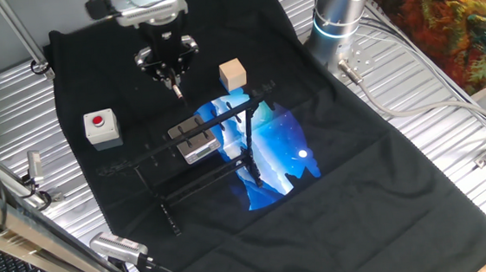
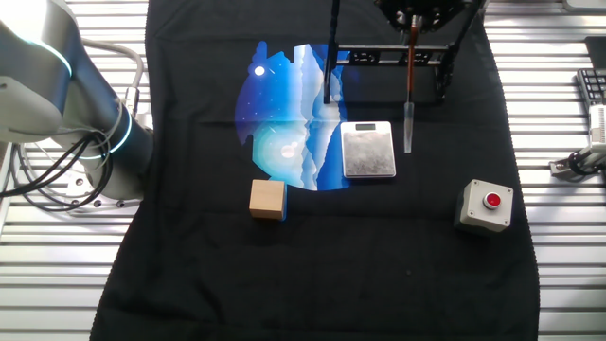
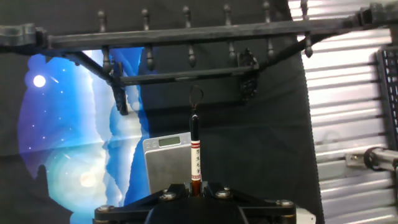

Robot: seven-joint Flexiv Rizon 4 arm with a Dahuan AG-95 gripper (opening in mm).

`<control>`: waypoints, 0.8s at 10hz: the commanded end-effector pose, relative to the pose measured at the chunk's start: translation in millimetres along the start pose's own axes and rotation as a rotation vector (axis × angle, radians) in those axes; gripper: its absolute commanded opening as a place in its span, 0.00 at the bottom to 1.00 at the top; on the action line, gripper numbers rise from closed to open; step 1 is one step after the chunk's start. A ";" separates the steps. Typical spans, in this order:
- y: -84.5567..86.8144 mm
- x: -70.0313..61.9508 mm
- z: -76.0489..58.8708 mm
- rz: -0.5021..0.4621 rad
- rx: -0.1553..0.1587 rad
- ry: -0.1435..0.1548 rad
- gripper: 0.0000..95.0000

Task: Place the brush on the pen rack

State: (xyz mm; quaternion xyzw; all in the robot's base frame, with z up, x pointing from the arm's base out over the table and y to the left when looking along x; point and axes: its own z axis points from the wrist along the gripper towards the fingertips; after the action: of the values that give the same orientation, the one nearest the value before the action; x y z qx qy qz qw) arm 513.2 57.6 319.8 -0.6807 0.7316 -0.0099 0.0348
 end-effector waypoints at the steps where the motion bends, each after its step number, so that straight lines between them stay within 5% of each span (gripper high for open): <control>1: 3.3 1.2 -0.4 -0.016 0.000 0.002 0.00; 8: -8.2 15.5 -13.8 -0.076 -0.031 0.000 0.00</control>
State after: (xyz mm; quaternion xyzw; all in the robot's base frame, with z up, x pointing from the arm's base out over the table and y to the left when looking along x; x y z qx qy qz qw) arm 516.7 40.3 331.8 -0.7065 0.7072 -0.0043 0.0276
